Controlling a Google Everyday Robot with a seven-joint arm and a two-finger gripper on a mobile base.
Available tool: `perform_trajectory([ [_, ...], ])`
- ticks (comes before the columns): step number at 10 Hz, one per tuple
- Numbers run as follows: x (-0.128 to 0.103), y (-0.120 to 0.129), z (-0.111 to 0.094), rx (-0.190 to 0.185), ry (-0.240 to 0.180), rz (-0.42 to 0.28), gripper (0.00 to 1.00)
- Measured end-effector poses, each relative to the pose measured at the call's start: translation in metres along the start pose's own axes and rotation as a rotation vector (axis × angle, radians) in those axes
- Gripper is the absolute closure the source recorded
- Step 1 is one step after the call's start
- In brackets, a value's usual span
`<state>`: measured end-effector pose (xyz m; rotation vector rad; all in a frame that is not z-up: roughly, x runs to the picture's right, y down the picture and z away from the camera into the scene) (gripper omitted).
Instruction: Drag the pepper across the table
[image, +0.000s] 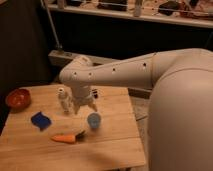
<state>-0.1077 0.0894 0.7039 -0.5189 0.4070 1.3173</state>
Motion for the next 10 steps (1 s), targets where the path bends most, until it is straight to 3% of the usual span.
perform_trajectory([
  [2, -0.003, 0.005, -0.004, 0.022, -0.059, -0.146, 0.35],
  [3, -0.001, 0.008, -0.004, 0.028, -0.066, -0.221, 0.35],
  [4, 0.006, 0.015, -0.002, 0.032, -0.057, -0.365, 0.35],
  [5, 0.009, 0.017, -0.001, 0.033, -0.05, -0.421, 0.35],
  [7, 0.018, 0.024, 0.002, 0.033, -0.024, -0.618, 0.35],
  [10, 0.014, 0.04, 0.01, 0.033, -0.037, -0.838, 0.35],
])
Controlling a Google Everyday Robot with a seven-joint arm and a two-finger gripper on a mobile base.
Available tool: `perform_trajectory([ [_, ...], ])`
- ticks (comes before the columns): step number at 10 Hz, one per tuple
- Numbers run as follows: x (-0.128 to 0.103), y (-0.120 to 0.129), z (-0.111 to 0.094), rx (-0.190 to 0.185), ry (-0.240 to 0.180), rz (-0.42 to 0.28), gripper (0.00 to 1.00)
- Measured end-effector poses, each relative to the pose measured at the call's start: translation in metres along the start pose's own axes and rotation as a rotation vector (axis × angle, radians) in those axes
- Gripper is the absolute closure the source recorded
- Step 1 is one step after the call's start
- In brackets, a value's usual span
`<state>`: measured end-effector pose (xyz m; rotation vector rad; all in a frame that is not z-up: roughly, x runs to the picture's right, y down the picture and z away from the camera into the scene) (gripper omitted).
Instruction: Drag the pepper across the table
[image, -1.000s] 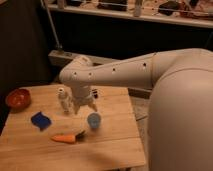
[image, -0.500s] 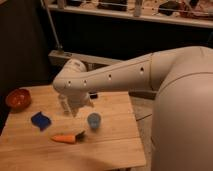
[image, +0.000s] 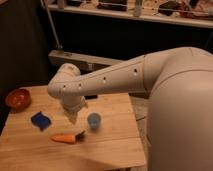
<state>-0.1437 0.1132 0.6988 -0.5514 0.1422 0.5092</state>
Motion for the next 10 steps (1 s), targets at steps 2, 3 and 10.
perform_trajectory([
  [2, -0.017, 0.009, 0.014, 0.0, -0.033, -0.08, 0.35],
  [3, -0.024, 0.017, 0.023, -0.008, -0.043, -0.1, 0.35],
  [10, -0.032, 0.036, 0.046, -0.014, -0.039, -0.128, 0.35],
])
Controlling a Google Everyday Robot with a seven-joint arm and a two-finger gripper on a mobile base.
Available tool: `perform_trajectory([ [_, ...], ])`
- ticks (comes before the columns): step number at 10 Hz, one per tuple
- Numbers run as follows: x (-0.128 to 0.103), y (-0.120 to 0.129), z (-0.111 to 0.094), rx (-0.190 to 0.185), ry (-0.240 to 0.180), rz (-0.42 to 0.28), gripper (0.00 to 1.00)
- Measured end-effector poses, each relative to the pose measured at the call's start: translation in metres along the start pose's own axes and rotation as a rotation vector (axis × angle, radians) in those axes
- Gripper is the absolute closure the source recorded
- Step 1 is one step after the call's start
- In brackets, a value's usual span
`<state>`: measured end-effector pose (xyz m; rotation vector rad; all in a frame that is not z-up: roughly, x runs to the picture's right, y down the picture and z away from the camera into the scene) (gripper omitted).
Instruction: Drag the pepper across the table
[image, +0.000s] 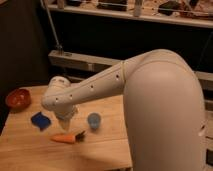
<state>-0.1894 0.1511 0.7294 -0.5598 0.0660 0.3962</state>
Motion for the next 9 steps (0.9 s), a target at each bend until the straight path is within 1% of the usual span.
perform_trajectory([
  [5, 0.0, 0.001, 0.001, 0.001, 0.0, -0.005, 0.35],
  [6, -0.001, 0.006, 0.006, 0.001, -0.006, -0.034, 0.35],
  [7, -0.004, 0.024, 0.015, -0.011, -0.009, -0.099, 0.35],
  [8, -0.006, 0.033, 0.02, -0.015, -0.008, -0.132, 0.35],
  [9, -0.007, 0.048, 0.028, -0.025, -0.005, -0.184, 0.35],
])
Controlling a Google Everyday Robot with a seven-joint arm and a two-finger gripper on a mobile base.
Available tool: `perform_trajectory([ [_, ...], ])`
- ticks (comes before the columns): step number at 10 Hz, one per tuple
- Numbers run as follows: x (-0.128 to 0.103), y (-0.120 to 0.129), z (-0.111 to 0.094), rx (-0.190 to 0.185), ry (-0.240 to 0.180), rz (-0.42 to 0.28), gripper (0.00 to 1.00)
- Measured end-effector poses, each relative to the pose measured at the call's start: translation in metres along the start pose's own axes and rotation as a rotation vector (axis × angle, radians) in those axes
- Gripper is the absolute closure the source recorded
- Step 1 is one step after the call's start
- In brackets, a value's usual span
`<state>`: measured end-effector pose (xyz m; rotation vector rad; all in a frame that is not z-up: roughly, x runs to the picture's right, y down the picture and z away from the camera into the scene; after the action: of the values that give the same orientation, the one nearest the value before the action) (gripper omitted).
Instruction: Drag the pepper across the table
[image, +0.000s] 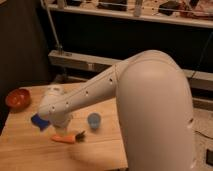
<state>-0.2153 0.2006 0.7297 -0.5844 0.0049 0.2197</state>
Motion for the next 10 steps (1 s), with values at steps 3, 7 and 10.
perform_trajectory([
  [3, -0.003, 0.027, 0.025, -0.017, 0.012, -0.117, 0.35],
  [7, 0.0, 0.019, 0.044, 0.003, 0.02, -0.141, 0.35],
  [10, 0.002, 0.015, 0.052, 0.013, 0.028, -0.135, 0.35],
])
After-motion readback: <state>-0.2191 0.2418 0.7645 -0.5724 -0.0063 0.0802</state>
